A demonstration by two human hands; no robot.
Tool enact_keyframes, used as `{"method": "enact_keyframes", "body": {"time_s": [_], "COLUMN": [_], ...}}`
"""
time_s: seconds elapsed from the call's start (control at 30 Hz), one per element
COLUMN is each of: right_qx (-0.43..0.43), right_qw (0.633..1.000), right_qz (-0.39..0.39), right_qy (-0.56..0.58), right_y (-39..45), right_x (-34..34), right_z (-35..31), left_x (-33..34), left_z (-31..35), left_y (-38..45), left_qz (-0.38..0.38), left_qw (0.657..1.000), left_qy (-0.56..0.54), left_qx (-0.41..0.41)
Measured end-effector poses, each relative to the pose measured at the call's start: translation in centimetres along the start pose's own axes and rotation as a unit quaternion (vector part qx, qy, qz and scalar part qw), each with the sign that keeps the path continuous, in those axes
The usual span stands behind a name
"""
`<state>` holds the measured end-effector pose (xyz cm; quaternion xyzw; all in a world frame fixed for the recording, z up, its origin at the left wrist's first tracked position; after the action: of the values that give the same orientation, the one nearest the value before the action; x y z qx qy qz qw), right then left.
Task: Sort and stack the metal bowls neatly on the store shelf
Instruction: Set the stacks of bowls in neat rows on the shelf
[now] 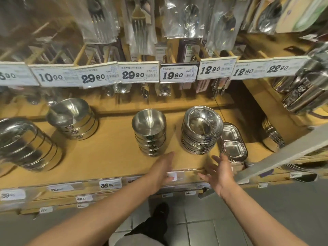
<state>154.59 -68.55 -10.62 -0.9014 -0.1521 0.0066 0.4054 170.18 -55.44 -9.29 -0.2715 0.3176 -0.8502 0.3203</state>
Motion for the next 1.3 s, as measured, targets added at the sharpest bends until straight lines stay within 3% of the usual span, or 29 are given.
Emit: {"method": "enact_keyframes", "body": {"time_s": [0.23, 0.43, 0.6, 0.73, 0.9, 1.0, 1.3], "right_qx": [0.006, -0.023, -0.053, -0.047, -0.025, -0.060, -0.050], "right_qw": [0.990, 0.964, 0.931, 0.922, 0.936, 0.921, 0.923], "right_qz": [-0.121, -0.206, -0.284, -0.297, -0.260, -0.302, -0.311], "right_qy": [-0.066, -0.166, -0.221, -0.244, -0.235, -0.237, -0.220], "right_y": [-4.3, -8.1, -10.6, -11.7, -10.8, -10.6, -10.7], "right_x": [9.3, 19.9, 27.9, 34.7, 42.9, 47.1, 52.0], "right_z": [5.9, 7.8, 10.3, 11.9, 13.9, 15.1, 17.0], "left_x": [-16.0, -27.5, -35.5, -42.2, -48.4, -49.0, -49.1], "left_z": [0.5, 4.1, 5.2, 7.0, 11.4, 12.0, 13.7], "left_y": [-8.2, -14.0, -16.8, -16.9, -13.7, -10.6, -5.7], "left_qz": [0.089, 0.204, 0.256, 0.281, 0.271, 0.217, 0.126], "left_qw": [0.993, 0.955, 0.923, 0.903, 0.908, 0.933, 0.977], "left_qy": [-0.062, -0.175, -0.244, -0.278, -0.259, -0.244, -0.151], "left_qx": [0.056, 0.125, 0.152, 0.169, 0.184, 0.150, 0.085]}}
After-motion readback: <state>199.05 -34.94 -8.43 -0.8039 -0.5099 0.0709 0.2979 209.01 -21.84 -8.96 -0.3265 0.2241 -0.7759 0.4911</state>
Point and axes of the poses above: each hand's wrist, its own y-axis towards the middle knuckle, its own x-axis out of the palm, z = x × y, the point moved 9 cm from there along y, towards the middle knuckle, and after that the axes turned 10 degrees about -y, right-handed, at the moved point
